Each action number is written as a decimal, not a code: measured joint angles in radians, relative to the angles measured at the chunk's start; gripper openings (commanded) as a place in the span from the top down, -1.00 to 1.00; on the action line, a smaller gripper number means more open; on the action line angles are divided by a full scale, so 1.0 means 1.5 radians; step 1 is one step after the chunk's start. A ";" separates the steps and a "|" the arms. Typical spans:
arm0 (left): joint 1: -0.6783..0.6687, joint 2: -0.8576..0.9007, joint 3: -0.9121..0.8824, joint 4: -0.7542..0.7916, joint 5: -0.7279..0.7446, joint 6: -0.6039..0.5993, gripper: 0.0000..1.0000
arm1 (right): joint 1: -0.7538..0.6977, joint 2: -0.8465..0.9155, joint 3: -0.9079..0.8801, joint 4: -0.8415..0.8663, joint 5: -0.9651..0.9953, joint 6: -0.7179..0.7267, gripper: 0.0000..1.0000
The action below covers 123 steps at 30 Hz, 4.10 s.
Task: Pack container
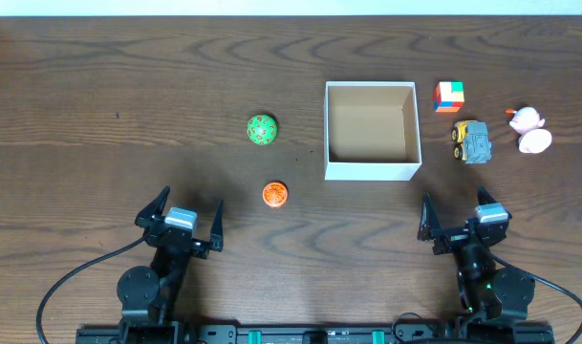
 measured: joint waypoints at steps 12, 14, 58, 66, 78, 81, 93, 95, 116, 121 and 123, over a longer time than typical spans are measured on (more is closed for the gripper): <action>0.000 0.000 0.000 0.000 0.000 0.000 -0.96 | 0.000 0.000 0.000 0.000 0.000 0.000 -0.99; 0.000 0.000 0.000 0.000 0.000 0.000 -0.96 | 0.000 0.000 0.000 0.000 0.000 0.000 -0.99; 0.000 0.000 0.000 0.000 0.000 0.000 -0.96 | 0.000 0.000 0.000 0.000 0.000 0.000 -0.98; 0.000 0.000 0.000 0.000 0.000 0.000 -0.96 | 0.000 0.000 0.000 0.000 0.000 0.000 -0.98; 0.000 0.000 0.000 0.000 0.000 0.000 -0.96 | 0.000 0.000 -0.001 0.106 -0.037 0.002 -0.99; 0.000 0.000 0.000 0.000 0.000 0.000 -0.96 | 0.000 0.000 -0.001 0.159 -0.064 -0.006 -0.98; 0.000 0.000 0.000 0.000 0.000 0.000 -0.96 | 0.000 0.211 0.178 0.112 -0.077 -0.139 -0.98; 0.000 0.000 0.000 0.000 0.000 0.000 -0.96 | 0.000 0.298 0.264 0.045 -0.076 -0.154 -0.98; 0.001 0.000 0.001 -0.001 0.000 0.000 -0.96 | 0.000 0.811 0.919 -0.541 -0.082 -0.170 -0.99; 0.001 0.000 0.001 -0.001 0.000 0.000 -0.96 | 0.000 0.889 1.055 -0.622 -0.054 -0.166 -0.99; 0.001 0.000 0.001 -0.001 0.000 0.000 -0.96 | 0.000 0.901 1.063 -0.628 -0.049 -0.165 -0.98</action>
